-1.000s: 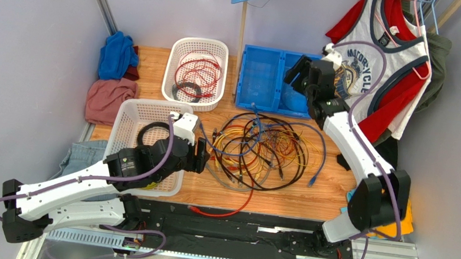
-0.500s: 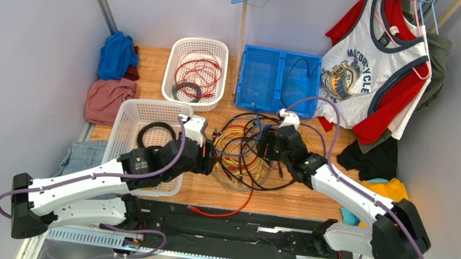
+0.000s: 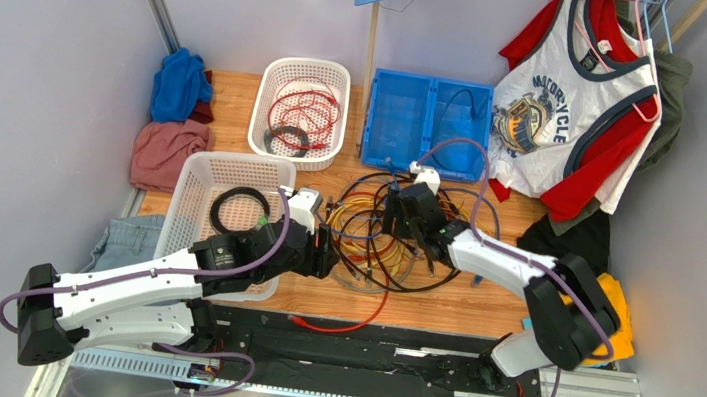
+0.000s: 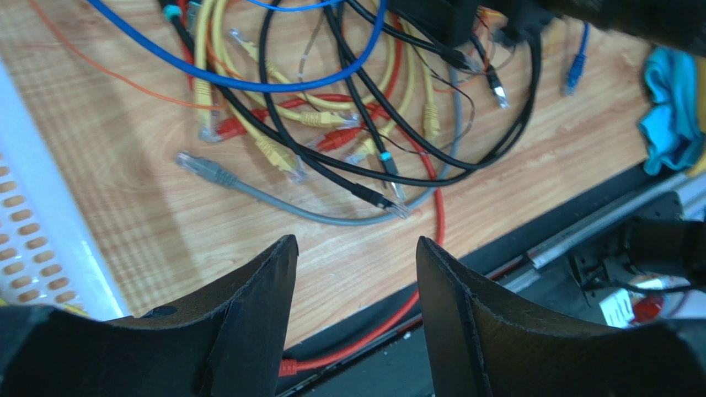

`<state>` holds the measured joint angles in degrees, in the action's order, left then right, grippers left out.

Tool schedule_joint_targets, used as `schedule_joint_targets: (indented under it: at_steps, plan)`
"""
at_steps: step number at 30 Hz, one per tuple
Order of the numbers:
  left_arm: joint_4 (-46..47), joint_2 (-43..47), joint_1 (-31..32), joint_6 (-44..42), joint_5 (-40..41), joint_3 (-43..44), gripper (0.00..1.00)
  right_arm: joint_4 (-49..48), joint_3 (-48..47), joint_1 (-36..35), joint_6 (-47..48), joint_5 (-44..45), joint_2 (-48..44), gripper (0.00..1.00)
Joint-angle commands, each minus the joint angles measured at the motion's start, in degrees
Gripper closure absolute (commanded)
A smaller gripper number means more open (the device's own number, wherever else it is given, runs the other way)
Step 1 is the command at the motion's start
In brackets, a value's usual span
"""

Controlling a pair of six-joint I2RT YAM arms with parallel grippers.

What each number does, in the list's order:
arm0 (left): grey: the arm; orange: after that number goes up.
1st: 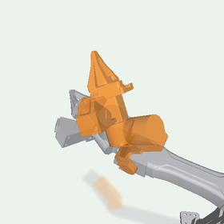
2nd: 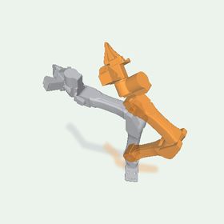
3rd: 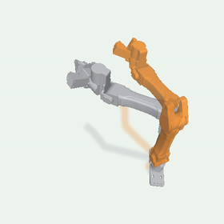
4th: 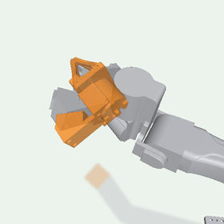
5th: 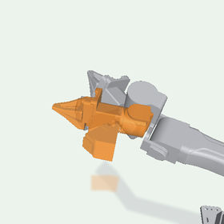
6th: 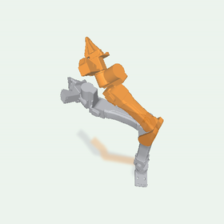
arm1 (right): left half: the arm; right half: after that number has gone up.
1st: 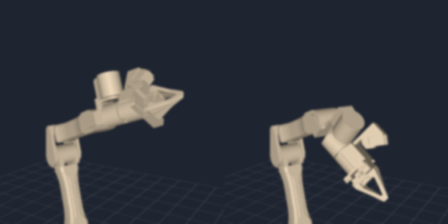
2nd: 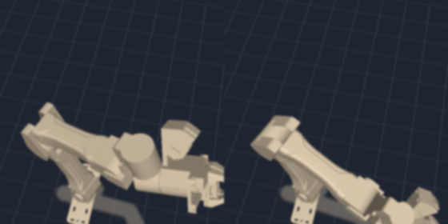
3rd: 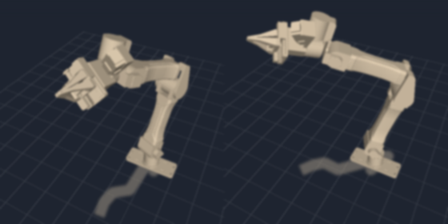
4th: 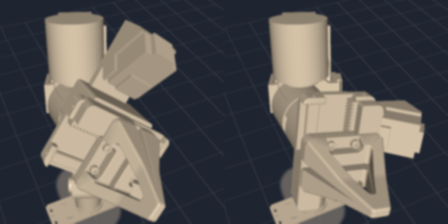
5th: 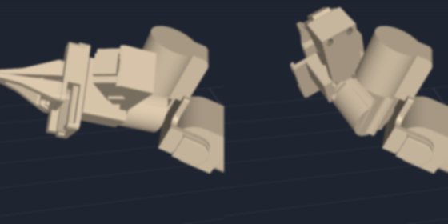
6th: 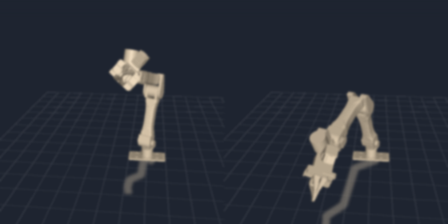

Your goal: Untangle the cables

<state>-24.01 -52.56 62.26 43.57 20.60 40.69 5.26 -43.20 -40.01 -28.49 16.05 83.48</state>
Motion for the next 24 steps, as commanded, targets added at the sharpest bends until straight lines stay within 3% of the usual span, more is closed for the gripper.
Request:
schedule_joint_targets:
  at_steps: [1,7,12,19,24]
  plan:
    - [4.7,4.2,0.1,1.0,-4.2,-2.7,0.37,-4.4,-9.3,0.5,-0.3,2.5,8.1,0.31]
    - [2.3,10.3,0.1,2.4,-3.3,-5.5,0.37,-0.9,-15.3,1.2,-1.5,1.8,18.9,0.40]
    - [0.7,13.2,0.1,2.7,-1.6,-6.9,0.37,-2.5,-11.5,1.0,-2.9,-0.6,20.2,0.58]
    - [0.9,12.2,0.1,2.1,-1.2,-6.8,0.37,-3.5,-4.8,-3.6,-2.6,-1.6,15.3,1.00]
    - [0.9,12.1,0.1,1.9,0.0,-6.5,0.37,-1.4,-1.3,-11.0,-2.0,2.8,4.7,1.00]
